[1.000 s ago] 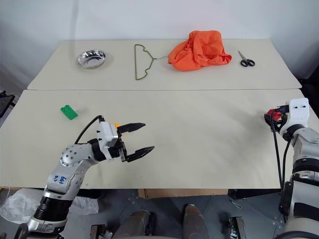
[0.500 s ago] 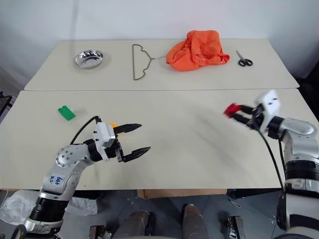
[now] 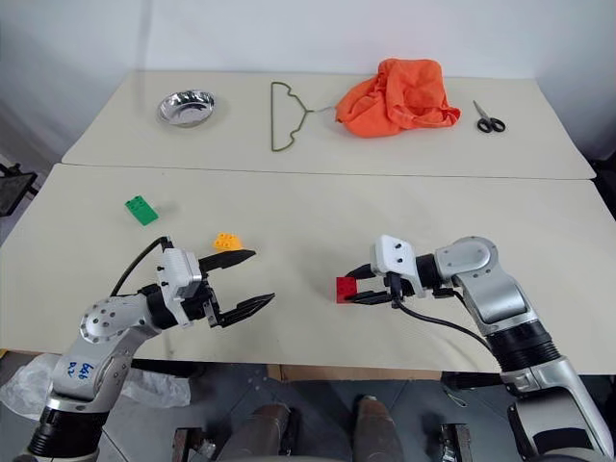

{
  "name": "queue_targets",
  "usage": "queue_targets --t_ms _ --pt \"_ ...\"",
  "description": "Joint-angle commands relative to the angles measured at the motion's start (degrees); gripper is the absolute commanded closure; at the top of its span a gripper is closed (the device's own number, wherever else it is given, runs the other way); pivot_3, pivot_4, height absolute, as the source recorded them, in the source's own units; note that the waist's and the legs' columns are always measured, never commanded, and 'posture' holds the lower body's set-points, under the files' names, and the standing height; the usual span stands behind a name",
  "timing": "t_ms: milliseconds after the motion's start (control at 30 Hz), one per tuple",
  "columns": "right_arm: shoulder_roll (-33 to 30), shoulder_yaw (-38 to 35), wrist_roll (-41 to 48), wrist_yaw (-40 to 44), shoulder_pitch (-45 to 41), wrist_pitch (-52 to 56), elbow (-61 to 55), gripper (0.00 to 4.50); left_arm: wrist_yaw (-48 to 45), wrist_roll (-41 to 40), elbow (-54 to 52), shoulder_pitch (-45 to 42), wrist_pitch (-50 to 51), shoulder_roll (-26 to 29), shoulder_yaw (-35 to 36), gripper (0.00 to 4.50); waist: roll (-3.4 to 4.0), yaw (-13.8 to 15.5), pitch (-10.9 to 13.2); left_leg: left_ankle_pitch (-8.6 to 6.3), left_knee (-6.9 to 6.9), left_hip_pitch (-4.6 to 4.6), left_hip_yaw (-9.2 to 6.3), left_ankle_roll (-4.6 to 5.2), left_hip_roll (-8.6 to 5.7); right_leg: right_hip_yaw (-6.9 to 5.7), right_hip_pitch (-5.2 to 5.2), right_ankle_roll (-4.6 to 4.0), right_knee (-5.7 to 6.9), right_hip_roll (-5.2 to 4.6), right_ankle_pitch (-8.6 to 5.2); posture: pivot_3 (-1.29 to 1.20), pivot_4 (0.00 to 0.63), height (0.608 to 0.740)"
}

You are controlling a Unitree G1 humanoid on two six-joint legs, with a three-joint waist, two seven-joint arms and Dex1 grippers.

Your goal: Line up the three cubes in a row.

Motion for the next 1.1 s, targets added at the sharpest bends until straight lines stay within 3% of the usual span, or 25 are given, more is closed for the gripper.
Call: queue_targets --t_ms 33,200,300,500,667,800,967,1100 --pt "0.8 -0.2 -0.8 -1.0 -0.4 -1.8 0.4 3.02 0.7 -1.1 -2.9 0.3 0.2 0.7 1.6 0.0 0.0 0.0 0.0 0.0 0.0 0.0 0.0 0.0 0.0 0.0 0.0 0.0 0.0 0.0 0.0 0.0 0.15 0.74" --pt "1.2 -0.1 -1.4 -1.1 0.5 -2.6 0.5 3.02 -0.1 -3.0 -4.2 1.3 1.5 1.0 2.4 0.0 0.0 -0.1 0.0 0.0 0.0 0.01 0.0 -0.01 0.0 -0.01 0.0 0.0 0.02 0.02 0.0 0.0 0.15 0.74" --pt "1.9 -2.7 3.6 0.8 1.2 -2.8 -1.5 2.06 0.3 -1.4 -4.1 2.6 -1.7 1.6 3.9 0.0 0.0 -0.1 0.0 0.0 -0.01 0.01 0.0 0.0 0.01 -0.01 0.0 0.0 0.0 0.02 0.0 0.0 0.15 0.74" --pt "1.6 -9.5 8.2 1.2 1.7 -9.6 0.0 0.02 4.8 0.1 -2.6 10.6 -8.1 0.8 14.1 0.0 0.01 -0.5 0.0 0.0 -0.04 0.01 0.0 -0.01 0.01 0.0 0.0 -0.01 -0.02 0.03 0.0 0.0 0.15 0.74" --pt "1.7 -16.3 15.2 3.6 8.1 -11.7 -1.6 0.02 11.7 -2.1 -0.6 20.5 -10.5 -4.3 26.4 0.0 0.0 -0.4 0.0 -0.08 -0.1 0.01 -0.01 0.06 0.05 -0.02 0.06 -0.01 -0.17 0.01 -0.01 0.0 0.15 0.74" --pt "6.1 -20.7 19.7 2.2 14.5 -15.6 -2.8 0.02 18.6 -2.9 6.0 24.5 -12.9 -9.8 35.1 0.0 0.0 0.1 0.0 -0.12 -0.06 0.07 -0.02 0.09 0.05 -0.02 0.16 -0.01 -0.23 0.01 -0.01 0.0 0.15 0.74" --pt "8.9 -22.3 20.5 1.2 18.1 -19.0 -2.7 0.02 22.9 -3.8 13.7 26.5 -15.2 -13.0 40.9 0.0 -0.01 0.1 0.0 -0.14 -0.03 0.12 0.0 0.1 0.04 0.01 0.18 -0.01 -0.15 0.01 0.0 0.0 0.15 0.74" --pt "9.5 -23.0 20.2 0.5 19.1 -21.0 -2.4 0.02 23.3 -4.9 15.4 25.8 -15.8 -13.6 41.0 0.0 -0.01 0.0 0.0 -0.15 -0.02 0.12 0.0 0.1 0.05 0.0 0.18 -0.01 -0.14 0.0 0.0 0.0 0.15 0.74"
